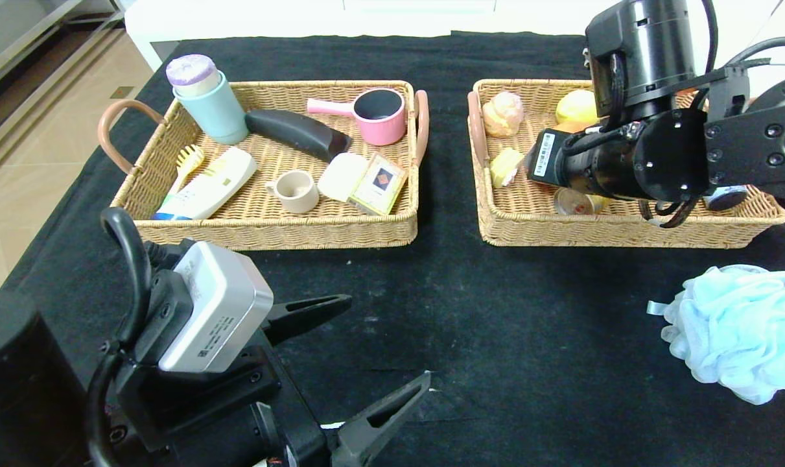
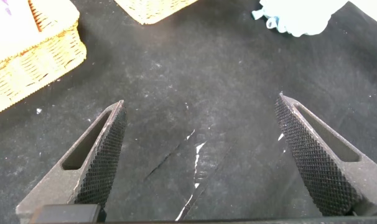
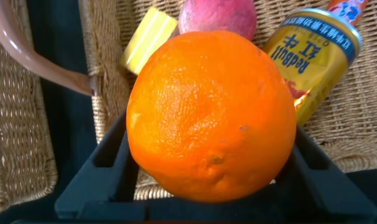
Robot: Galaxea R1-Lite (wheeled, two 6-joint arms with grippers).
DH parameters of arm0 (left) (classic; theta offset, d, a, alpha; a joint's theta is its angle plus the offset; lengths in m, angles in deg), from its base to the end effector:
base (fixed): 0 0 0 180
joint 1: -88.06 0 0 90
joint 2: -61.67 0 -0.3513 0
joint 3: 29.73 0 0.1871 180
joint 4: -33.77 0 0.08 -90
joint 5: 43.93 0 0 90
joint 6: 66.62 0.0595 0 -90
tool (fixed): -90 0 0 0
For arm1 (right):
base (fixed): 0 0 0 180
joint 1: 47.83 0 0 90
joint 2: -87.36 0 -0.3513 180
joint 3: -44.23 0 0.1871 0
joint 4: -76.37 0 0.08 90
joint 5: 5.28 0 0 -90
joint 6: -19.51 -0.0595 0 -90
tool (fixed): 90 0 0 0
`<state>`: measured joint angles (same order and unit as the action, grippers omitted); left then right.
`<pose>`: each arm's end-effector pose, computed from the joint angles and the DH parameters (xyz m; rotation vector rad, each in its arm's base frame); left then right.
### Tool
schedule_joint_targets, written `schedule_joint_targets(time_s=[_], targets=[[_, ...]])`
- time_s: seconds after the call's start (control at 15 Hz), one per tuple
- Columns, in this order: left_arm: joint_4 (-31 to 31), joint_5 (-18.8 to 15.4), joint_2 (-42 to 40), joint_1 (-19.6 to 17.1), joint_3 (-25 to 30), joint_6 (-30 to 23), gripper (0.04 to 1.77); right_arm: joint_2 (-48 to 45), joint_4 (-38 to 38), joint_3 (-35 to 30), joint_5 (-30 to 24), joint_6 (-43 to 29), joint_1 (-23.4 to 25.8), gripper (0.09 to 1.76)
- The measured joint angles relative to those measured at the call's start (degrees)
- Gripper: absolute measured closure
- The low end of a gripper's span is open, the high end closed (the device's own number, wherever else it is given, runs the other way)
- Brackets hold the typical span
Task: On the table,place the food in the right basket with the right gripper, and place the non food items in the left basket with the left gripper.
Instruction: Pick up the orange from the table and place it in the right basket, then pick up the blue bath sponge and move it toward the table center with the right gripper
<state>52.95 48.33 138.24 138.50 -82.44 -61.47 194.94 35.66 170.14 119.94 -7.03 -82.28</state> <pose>0.1473 -0.1747 0.2546 0.1218 0.0376 -0.8435 0.3514 0.1995 0.3448 0.2361 0.3091 -0.0865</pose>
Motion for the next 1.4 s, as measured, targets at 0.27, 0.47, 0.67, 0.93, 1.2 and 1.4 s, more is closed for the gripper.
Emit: schedule_joint_targets(time_s=[0.27,0.47,0.67,0.93,1.2,1.4], targets=[[0.02,0.0,0.0,0.22,0.09,0.02,0.09,0.05,0.04,-0.79,-0.02,-0.09,-0.24,0.4],[0.0,0.0,0.05,0.34,0.09,0.02,0.09,0.02,0.02,-1.1,-0.05,-0.11,-0.24,0.32],[0.02,0.0,0.06,0.37,0.17,0.02,0.09,-0.11,-0.05,-1.55,-0.07,-0.09,-0.55,0.26],[0.02,-0.02,0.17,0.37,0.34,0.87,0.09,-1.85,-0.6,-2.62,-0.07,0.77,-2.21,0.21],[0.02,-0.02,0.24,0.48,0.52,0.89,0.09,-7.41,-0.5,-7.86,-0.11,5.13,-5.21,0.18],[0.0,-0.02,0.24,1.08,0.67,0.89,0.09,-12.91,-0.61,-13.12,-0.41,10.23,-6.91,0.17]])
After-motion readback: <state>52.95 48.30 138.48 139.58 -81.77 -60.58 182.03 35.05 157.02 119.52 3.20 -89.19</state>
